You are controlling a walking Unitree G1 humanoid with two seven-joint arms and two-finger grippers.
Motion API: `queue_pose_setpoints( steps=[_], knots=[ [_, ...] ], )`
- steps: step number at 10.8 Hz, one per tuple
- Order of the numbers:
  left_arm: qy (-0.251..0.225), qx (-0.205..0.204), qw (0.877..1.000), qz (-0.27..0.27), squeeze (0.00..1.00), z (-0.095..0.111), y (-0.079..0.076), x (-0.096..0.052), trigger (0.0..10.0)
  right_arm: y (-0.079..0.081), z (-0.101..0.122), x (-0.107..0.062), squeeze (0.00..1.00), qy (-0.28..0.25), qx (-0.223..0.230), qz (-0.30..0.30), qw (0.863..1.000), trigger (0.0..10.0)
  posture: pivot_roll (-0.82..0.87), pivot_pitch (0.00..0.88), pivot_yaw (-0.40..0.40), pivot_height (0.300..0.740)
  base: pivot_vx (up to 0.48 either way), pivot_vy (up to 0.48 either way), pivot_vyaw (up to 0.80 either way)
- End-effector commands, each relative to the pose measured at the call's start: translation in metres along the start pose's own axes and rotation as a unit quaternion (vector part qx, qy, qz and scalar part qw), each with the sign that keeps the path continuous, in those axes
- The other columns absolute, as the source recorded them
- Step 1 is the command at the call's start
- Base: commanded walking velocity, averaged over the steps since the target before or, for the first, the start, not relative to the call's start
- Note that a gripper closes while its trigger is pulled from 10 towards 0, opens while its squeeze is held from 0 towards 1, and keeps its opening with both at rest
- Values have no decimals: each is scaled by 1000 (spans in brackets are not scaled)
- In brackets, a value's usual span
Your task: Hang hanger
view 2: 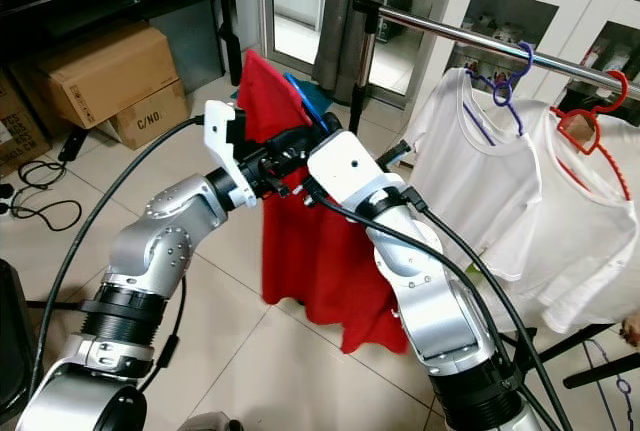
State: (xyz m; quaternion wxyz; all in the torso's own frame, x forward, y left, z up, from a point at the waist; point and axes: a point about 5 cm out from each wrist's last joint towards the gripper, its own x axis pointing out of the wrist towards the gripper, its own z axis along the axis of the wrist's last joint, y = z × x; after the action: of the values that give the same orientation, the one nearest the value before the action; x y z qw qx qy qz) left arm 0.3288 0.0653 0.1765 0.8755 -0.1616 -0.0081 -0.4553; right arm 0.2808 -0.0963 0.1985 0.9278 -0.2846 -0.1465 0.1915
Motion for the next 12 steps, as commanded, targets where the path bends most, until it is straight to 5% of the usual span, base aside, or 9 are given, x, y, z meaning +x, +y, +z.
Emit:
queue_pose_setpoints(
  steps=[1,2,5,6,8,10,11,12],
  knots=[
    [3,-3,999,-43,0,1,-8,4,10000,-6,11,2,0,-29,-18,-10,999,0,11,0,-18,740,0,0,0],
    [13,5,998,-62,1000,-1,-11,3,10000,-5,11,2,0,-29,-20,-8,999,0,12,0,-18,740,0,0,0],
    [40,59,997,-4,945,-7,4,5,10000,-3,11,2,0,-32,-21,-5,999,0,11,0,-16,740,0,0,0],
    [41,72,996,24,0,-5,11,5,10000,-3,12,2,0,-36,-20,-5,999,0,8,0,-12,740,0,0,0],
    [21,75,996,51,0,3,21,8,10000,-1,12,0,0,-37,-20,0,999,0,4,0,-5,740,0,0,0],
    [8,59,998,1,0,3,10,12,9569,0,10,-1,0,-31,-25,4,999,0,6,0,-4,740,0,0,0],
    [18,60,998,-12,0,-1,7,13,4941,0,9,-1,0,-28,-26,6,999,0,6,0,-5,740,0,0,0],
    [28,64,997,-21,0,-5,5,13,8392,1,8,0,0,-27,-25,10,999,0,6,0,-5,740,0,0,0]
  ],
)
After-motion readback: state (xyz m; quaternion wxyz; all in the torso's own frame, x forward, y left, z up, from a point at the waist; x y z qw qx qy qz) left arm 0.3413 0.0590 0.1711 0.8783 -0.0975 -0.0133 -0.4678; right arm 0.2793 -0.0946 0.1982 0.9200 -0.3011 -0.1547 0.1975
